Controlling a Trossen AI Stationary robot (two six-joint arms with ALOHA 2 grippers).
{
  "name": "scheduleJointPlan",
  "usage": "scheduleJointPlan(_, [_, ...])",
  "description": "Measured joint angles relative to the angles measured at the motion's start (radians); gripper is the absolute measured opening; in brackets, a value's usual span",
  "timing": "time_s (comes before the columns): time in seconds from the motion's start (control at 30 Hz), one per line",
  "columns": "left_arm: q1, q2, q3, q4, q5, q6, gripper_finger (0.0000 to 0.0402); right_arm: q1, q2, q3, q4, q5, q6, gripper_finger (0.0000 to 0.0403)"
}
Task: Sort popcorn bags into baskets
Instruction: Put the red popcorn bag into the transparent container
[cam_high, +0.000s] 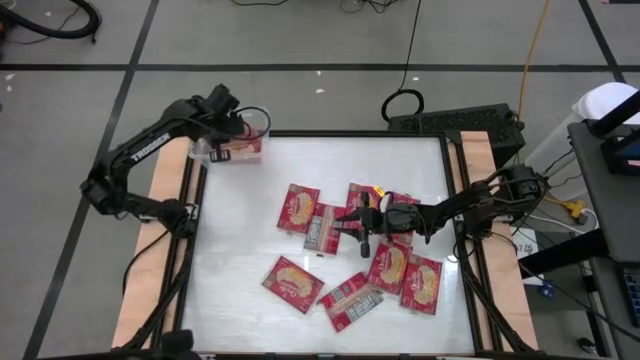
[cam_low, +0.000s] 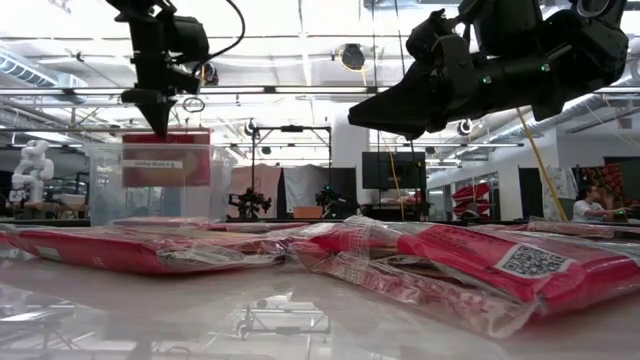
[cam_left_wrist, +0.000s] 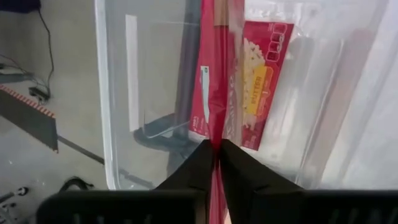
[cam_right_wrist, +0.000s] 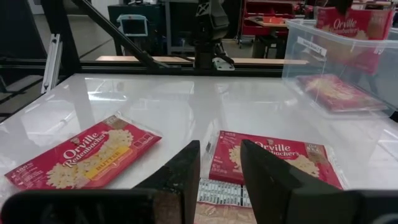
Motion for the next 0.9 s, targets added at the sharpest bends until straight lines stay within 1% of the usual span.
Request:
scheduleJointPlan(0.27, [0.0, 0.04, -0.003, 0.043, -0.006, -0.001, 0.0089, 0.0, 0.0, 0.0, 0.0, -0.001, 0.0, 0.0107])
scheduleJointPlan(0.37, [0.0, 0.056, -0.004, 0.06, -0.019, -0.036, 0.0106, 0.002, 0.0, 0.0, 0.0, -0.001, 0.0, 0.0107])
scheduleJointPlan(0.47, [-0.007, 0.059, -0.004, 0.062, -0.042, -0.109, 0.0114, 0.008, 0.0, 0.0, 0.0, -0.002, 0.001, 0.0107])
scheduleJointPlan(0.57, [-0.033, 0.058, -0.004, 0.074, -0.095, -0.208, 0.0114, 0.015, 0.0, 0.0, 0.0, -0.002, 0.001, 0.0107])
scheduleJointPlan(0.67, [-0.063, 0.038, -0.005, 0.06, -0.097, -0.31, 0.0105, 0.015, 0.0, 0.0, 0.0, -0.001, 0.003, 0.0107])
scheduleJointPlan(0.73, [-0.102, 0.014, -0.005, 0.055, -0.065, -0.355, 0.0093, 0.015, 0.0, 0.0, -0.004, 0.0, 0.004, 0.0107])
scheduleJointPlan(0.83, [-0.182, -0.039, -0.005, 0.058, 0.015, -0.415, 0.0071, 0.015, 0.0, 0.0, -0.022, 0.002, 0.006, 0.0107])
scheduleJointPlan(0.9, [-0.248, -0.076, -0.005, 0.067, 0.059, -0.454, 0.0057, 0.016, 0.0, 0.0, -0.035, 0.029, 0.023, 0.0107])
